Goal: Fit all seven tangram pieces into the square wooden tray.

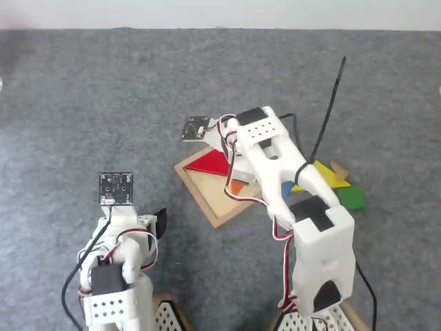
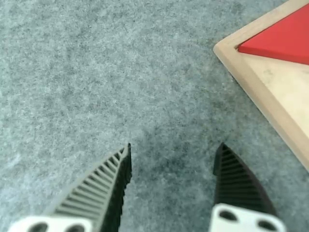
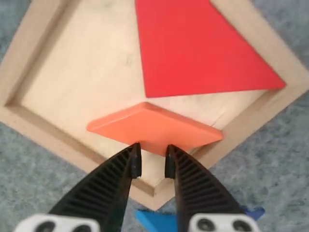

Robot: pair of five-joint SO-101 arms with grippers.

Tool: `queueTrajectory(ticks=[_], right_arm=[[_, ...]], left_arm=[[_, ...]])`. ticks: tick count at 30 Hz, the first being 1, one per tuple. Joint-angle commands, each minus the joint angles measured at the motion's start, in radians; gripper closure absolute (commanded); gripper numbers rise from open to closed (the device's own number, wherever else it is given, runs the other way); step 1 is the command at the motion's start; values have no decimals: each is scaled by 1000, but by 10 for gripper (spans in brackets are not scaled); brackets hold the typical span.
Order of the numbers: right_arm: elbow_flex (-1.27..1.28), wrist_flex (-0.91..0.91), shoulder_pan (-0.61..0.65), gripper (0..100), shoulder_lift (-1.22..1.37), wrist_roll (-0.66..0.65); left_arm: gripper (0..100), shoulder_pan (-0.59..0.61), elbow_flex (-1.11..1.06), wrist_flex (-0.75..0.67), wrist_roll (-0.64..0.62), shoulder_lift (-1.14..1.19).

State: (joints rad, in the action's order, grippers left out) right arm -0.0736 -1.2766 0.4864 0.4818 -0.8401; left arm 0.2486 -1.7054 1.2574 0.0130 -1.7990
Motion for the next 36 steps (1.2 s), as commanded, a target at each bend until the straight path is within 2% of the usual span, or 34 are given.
queueTrajectory(ticks=[1, 4, 8, 14, 17, 21, 23, 31, 36], right_arm=[[-8, 74, 12, 887, -50, 115], [6, 90, 13, 890, -140, 292], [15, 90, 15, 903, -196, 631], [52, 133, 70, 944, -136, 895], [48, 179, 82, 894, -71, 962], [48, 217, 74, 723, -47, 1080], [52, 219, 74, 674, -56, 1092], [69, 216, 76, 745, -153, 1088], [178, 220, 79, 745, -194, 1076]], left_arm=[[729, 2, 22, 5, -8, -21], [729, 2, 22, 5, -8, -21], [729, 2, 22, 5, -8, -21], [729, 2, 22, 5, -8, -21], [729, 2, 22, 5, -8, -21], [729, 2, 22, 5, -8, -21], [729, 2, 22, 5, -8, -21], [729, 2, 22, 5, -8, -21], [729, 2, 22, 5, -8, -21]])
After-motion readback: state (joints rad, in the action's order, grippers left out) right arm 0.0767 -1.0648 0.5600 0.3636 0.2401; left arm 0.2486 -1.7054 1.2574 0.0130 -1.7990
